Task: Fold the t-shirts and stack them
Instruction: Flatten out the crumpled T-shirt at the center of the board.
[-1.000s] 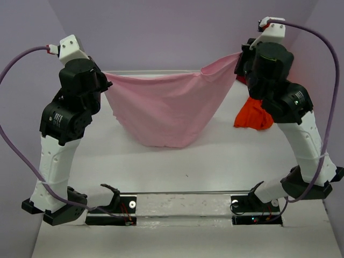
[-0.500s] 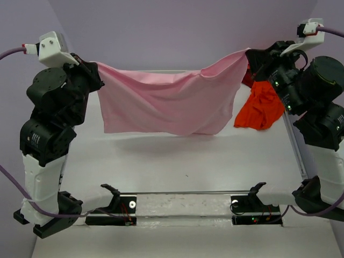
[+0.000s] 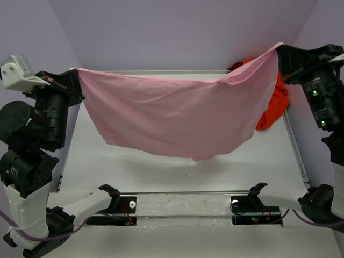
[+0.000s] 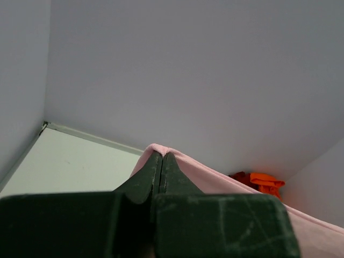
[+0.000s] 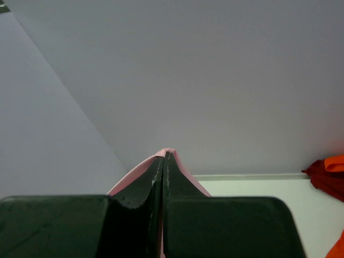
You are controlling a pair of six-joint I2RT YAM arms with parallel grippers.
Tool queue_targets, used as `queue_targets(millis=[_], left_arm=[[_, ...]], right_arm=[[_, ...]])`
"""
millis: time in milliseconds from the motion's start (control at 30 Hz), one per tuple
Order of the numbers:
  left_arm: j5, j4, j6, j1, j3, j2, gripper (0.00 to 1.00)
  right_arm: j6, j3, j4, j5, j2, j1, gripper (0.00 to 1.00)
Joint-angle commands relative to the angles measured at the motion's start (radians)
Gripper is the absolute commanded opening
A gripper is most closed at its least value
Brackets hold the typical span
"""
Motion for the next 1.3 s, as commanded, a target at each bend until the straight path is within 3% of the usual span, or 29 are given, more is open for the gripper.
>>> queue_targets(millis=[0, 200, 333, 433, 633, 767, 900, 1133, 1267], left_arm=[[-0.055, 0.140, -0.029, -0.001, -0.087, 0.084, 0.00], [-0.111, 0.230, -0.034, 0.013, -0.207, 0.185, 0.00], [-0.134, 0.276, -0.002, 0.090, -0.253, 0.251, 0.00], [-0.114, 0.345, 0.052, 0.107, -0.249, 0.288, 0.00], [-0.100, 0.330, 0.093, 0.105, -0.161, 0.297, 0.00], [-0.121, 0.298, 0.146, 0.079, -0.123, 0.254, 0.00], [-0.100, 0.186, 0.121, 0.058, -0.110, 0.176, 0.00], [-0.010, 0.070, 0.046, 0.056, -0.182, 0.003, 0.00], [0.000, 0.040, 0.067, 0.056, -0.167, -0.031, 0.00]], right_arm=[[0.011, -0.033, 0.109, 0.101, 0.151, -0.005, 0.00], [-0.008, -0.186, 0.216, 0.188, 0.291, -0.025, 0.00], [-0.005, -0.312, 0.394, 0.084, 0.338, -0.104, 0.00], [-0.067, -0.236, 0.423, 0.055, 0.410, -0.132, 0.00], [-0.150, 0.010, 0.416, 0.001, 0.524, -0.167, 0.00], [-0.183, 0.019, 0.410, -0.034, 0.470, -0.167, 0.00], [-0.122, -0.078, 0.327, -0.054, 0.343, -0.167, 0.00], [-0.038, -0.266, 0.149, -0.062, 0.020, -0.158, 0.00], [0.001, -0.158, 0.018, -0.066, -0.002, -0.158, 0.00]])
